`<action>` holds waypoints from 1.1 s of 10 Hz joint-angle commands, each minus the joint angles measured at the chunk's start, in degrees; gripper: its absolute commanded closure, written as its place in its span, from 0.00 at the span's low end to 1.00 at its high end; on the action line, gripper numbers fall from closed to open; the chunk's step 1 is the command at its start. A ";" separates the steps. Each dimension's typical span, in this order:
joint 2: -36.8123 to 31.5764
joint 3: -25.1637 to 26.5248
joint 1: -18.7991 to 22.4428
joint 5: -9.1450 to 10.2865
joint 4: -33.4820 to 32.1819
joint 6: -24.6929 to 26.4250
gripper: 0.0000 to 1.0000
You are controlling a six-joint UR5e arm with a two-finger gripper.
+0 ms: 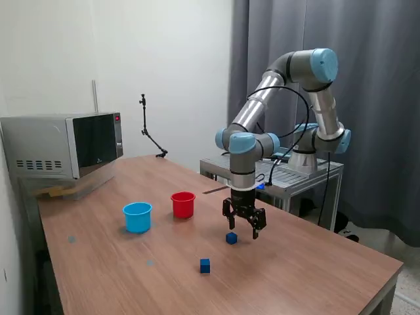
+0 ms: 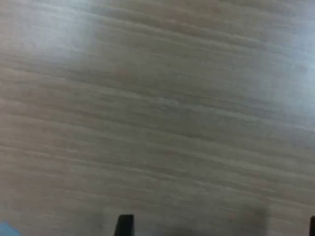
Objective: Place red objects in the red bin, and blue objects in the blue bin.
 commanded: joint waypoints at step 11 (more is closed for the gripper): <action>2.42 -4.88 -1.86 -0.24 -0.89 0.18 0.00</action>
